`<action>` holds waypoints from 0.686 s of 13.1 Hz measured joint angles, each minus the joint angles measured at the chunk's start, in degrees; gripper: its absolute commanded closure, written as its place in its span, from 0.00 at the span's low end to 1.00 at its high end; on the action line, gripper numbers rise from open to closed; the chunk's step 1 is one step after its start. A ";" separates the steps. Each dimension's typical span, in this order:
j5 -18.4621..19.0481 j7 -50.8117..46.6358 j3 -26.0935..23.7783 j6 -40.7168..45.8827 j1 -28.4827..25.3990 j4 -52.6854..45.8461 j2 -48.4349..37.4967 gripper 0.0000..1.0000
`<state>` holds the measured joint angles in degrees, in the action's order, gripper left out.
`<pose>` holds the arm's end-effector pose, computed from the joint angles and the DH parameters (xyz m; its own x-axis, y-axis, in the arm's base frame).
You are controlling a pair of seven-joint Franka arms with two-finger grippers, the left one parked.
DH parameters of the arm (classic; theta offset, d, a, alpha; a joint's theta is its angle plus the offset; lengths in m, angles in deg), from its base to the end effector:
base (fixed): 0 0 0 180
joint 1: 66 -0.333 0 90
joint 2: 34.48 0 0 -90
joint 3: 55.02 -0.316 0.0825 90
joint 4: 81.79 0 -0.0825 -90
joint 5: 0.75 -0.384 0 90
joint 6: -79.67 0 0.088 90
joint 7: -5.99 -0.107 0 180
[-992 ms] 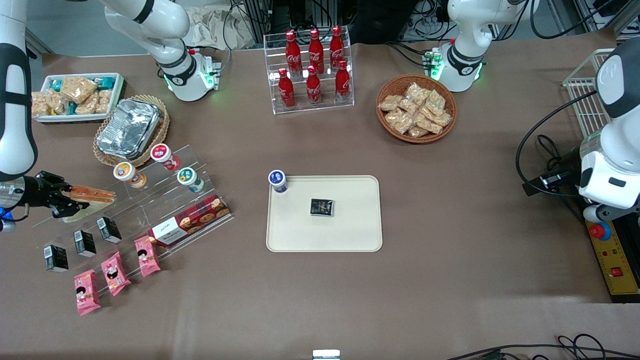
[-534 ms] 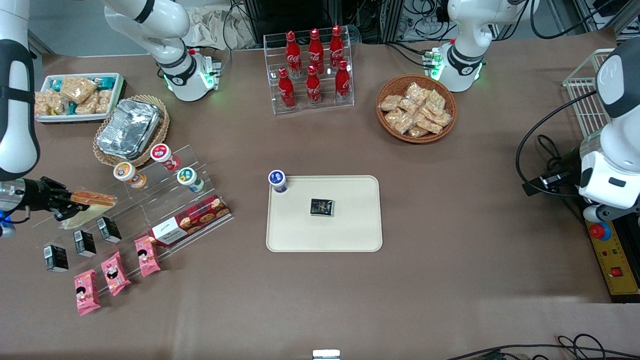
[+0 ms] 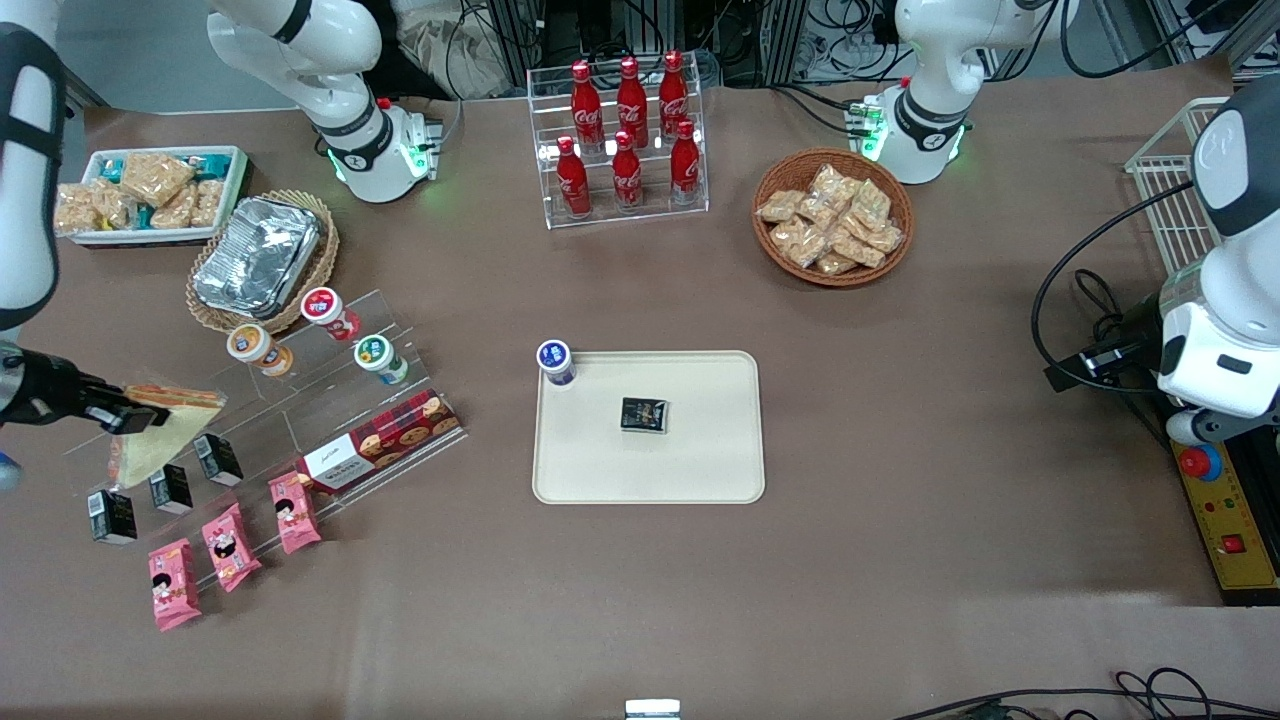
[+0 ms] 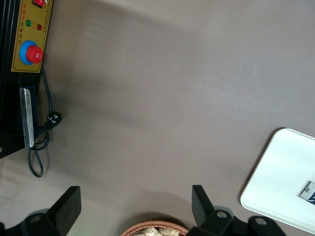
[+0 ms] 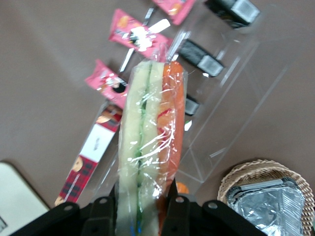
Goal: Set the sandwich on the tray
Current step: 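Carry the sandwich with the right gripper over the cream tray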
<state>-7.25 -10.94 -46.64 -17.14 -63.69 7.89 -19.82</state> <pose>0.6179 -0.0968 0.4868 0.8693 -0.4727 -0.1443 -0.4816 -0.8758 -0.0324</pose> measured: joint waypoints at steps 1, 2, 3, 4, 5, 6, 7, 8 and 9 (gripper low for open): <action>0.01 0.83 -0.41 0.01 -1.25 -0.14 -0.34 0.63; 0.02 1.87 -1.37 0.01 -2.38 -0.36 -0.68 0.63; 0.03 2.96 -2.57 0.01 -3.39 -0.54 -1.01 0.63; 0.05 4.31 -3.99 0.01 -4.50 -0.71 -1.25 0.63; 0.10 6.27 -5.37 0.01 -5.72 -0.91 -1.31 0.63; 0.21 8.90 -6.54 -0.05 -7.11 -1.03 -1.30 0.63; 0.29 11.93 -7.23 -0.34 -8.31 -1.04 -1.28 0.63; 0.31 15.33 -7.69 -1.10 -9.32 -1.04 -1.18 0.63; 0.38 19.11 -7.94 -2.27 -10.28 -1.03 -0.99 0.63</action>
<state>-6.86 8.17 -54.58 -19.41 -73.97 6.86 -20.80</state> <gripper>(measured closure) 0.634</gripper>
